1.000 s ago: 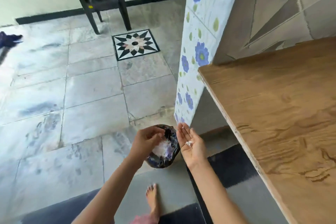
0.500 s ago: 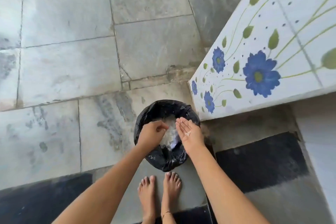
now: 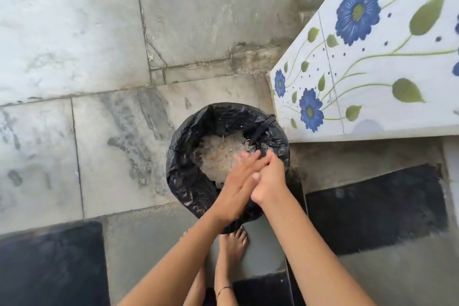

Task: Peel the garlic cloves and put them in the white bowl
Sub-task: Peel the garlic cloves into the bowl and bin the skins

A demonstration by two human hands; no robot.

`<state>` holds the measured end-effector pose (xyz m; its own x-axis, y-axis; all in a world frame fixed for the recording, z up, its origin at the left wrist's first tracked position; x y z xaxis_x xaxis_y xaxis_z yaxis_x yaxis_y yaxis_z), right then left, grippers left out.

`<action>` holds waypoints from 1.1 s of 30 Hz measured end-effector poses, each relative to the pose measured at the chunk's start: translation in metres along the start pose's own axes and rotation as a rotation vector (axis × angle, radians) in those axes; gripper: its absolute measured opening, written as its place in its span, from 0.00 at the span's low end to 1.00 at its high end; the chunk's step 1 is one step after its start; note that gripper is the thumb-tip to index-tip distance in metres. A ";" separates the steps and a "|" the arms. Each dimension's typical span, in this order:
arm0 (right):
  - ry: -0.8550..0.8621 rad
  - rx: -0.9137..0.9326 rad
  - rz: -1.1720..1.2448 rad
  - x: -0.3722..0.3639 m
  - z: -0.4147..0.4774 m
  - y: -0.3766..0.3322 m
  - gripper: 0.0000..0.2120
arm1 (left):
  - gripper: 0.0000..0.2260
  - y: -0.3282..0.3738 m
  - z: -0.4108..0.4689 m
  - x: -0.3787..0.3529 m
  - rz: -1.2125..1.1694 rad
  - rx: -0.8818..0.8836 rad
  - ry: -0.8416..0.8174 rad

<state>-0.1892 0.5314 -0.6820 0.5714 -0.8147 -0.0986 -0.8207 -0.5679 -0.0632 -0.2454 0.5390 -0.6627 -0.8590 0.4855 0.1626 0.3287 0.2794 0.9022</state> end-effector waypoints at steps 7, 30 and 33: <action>0.014 0.018 0.060 0.002 -0.021 -0.001 0.28 | 0.16 0.036 0.020 0.034 -0.087 -0.030 0.206; 0.274 1.288 -1.199 0.013 -0.445 -0.004 0.22 | 0.17 0.354 -0.210 0.157 0.446 -0.026 0.345; 0.376 1.507 -1.112 0.034 -0.524 0.013 0.21 | 0.17 0.413 -0.254 0.154 0.472 -0.218 0.299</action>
<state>-0.1784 0.4346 -0.1654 0.5678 -0.3039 0.7650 0.6602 -0.3870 -0.6437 -0.3410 0.5190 -0.1636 -0.7236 0.2524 0.6424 0.6404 -0.1017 0.7613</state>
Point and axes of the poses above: each hand's wrist, its own z-axis towards the middle knuckle, its own x-axis out of the back of the hand, y = z × x, the point moved 7 cm from there along z, towards the middle knuckle, and after that the axes turned 8 degrees about y, right-handed, at the moved point
